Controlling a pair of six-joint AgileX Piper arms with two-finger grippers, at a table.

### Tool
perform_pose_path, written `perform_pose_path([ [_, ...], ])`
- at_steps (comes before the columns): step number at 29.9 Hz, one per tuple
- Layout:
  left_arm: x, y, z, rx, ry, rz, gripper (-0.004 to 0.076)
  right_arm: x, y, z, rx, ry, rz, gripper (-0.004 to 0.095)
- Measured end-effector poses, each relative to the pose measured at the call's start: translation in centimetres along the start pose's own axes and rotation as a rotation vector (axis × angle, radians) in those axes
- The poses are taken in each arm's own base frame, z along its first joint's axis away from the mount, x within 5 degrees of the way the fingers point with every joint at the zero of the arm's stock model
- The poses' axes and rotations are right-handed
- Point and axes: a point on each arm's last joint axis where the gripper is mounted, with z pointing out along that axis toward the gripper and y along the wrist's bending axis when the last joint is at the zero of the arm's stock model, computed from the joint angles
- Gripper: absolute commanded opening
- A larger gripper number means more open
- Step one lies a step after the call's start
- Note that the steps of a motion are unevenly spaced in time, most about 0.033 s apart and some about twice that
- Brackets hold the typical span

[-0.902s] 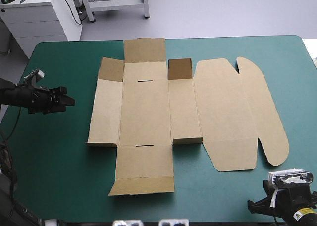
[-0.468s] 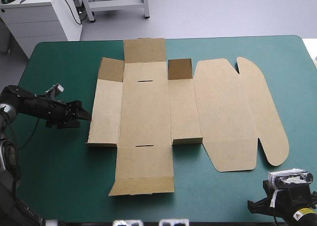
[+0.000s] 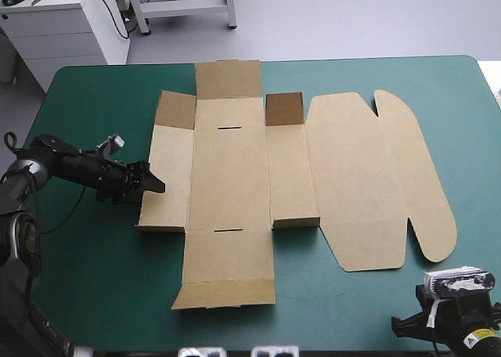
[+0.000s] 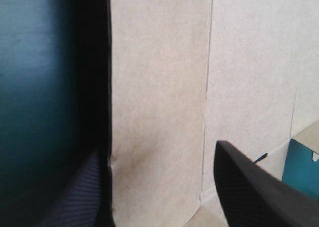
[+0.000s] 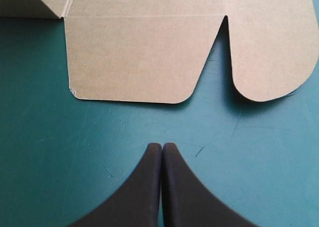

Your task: Fold the box

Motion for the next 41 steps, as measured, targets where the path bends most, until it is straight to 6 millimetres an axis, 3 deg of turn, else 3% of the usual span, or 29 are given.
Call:
perform_pose_path([
  [4,-0.3,0.1,1.4,0.037,0.017,-0.026,0.0455,0.0,0.0,0.0,0.000,0.000,0.000,-0.0020],
  [13,-0.7,-1.7,4.2,0.119,0.038,-0.010,0.0453,0.0,0.0,0.0,0.000,0.000,0.000,-0.0020],
  [15,-0.7,-2.0,4.4,0.119,0.041,-0.002,0.0423,0.0,0.0,0.0,0.000,0.000,0.000,-0.0020],
  [18,-0.7,-2.2,4.8,0.111,0.040,0.005,0.0292,0.0,0.0,0.0,0.000,0.000,0.000,-0.0020],
  [22,-0.8,-2.2,5.4,0.080,0.045,0.022,-0.0011,0.0,0.0,0.0,0.000,0.000,0.000,-0.0020],
  [31,-1.2,-2.7,5.2,0.036,0.067,0.091,-0.0008,0.0,0.0,0.0,0.000,0.000,0.000,-0.0020],
  [36,-2.6,-4.4,3.4,-0.101,0.077,0.309,-0.0008,0.0,0.0,0.0,0.000,0.000,0.000,-0.0020],
  [41,-4.7,-8.1,0.6,-0.302,0.059,0.616,-0.0008,0.0,0.0,0.0,0.000,0.001,0.000,-0.0020],
])
